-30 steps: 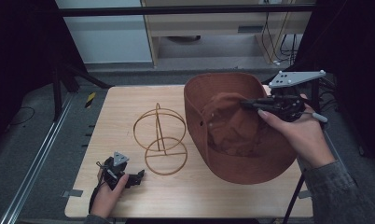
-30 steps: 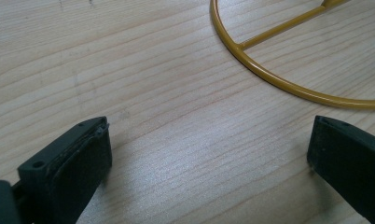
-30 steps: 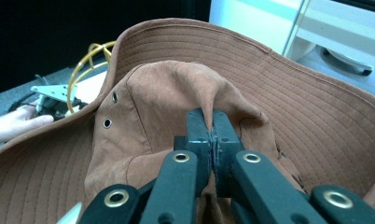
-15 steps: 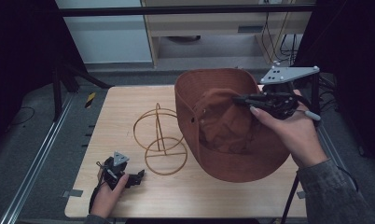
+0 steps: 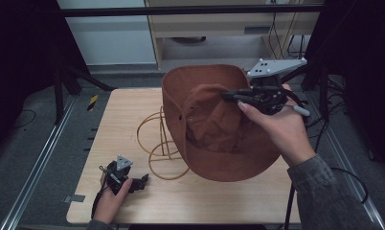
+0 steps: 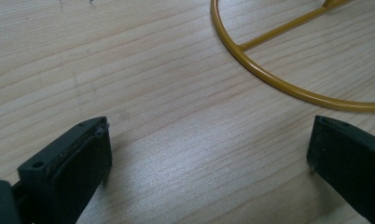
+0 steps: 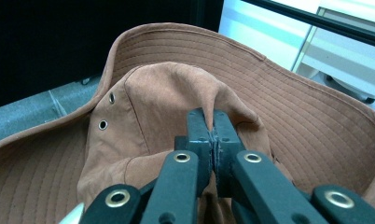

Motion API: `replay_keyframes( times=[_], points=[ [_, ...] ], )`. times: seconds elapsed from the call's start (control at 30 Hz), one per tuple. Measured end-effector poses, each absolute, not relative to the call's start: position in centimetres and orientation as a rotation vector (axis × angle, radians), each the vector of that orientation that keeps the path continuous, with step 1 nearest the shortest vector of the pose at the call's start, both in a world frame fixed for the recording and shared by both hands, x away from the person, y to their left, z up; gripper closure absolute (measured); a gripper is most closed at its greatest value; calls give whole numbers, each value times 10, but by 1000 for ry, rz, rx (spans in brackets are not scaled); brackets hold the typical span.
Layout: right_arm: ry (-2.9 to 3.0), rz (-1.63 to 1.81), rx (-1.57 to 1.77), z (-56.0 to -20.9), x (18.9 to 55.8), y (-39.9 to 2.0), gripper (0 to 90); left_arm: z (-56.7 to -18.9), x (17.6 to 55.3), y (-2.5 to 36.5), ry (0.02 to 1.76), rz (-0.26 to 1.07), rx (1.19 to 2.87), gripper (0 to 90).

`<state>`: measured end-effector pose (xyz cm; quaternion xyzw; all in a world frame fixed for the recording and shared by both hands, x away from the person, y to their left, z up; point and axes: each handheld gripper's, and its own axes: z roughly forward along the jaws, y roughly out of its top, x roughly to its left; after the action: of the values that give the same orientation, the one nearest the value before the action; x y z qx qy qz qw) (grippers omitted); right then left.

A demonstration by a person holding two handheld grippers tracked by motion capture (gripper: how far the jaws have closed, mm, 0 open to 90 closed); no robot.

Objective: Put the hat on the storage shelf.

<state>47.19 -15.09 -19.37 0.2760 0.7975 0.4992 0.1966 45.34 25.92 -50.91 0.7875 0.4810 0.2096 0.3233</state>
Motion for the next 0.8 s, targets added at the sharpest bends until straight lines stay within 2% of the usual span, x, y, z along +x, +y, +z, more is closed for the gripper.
replay_keyframes(
  times=[0.8],
  points=[
    [2217, 1472, 760, -190, 487, -99, 892, -509, 453, 259, 1262, 547, 2072, 0]
  ],
)
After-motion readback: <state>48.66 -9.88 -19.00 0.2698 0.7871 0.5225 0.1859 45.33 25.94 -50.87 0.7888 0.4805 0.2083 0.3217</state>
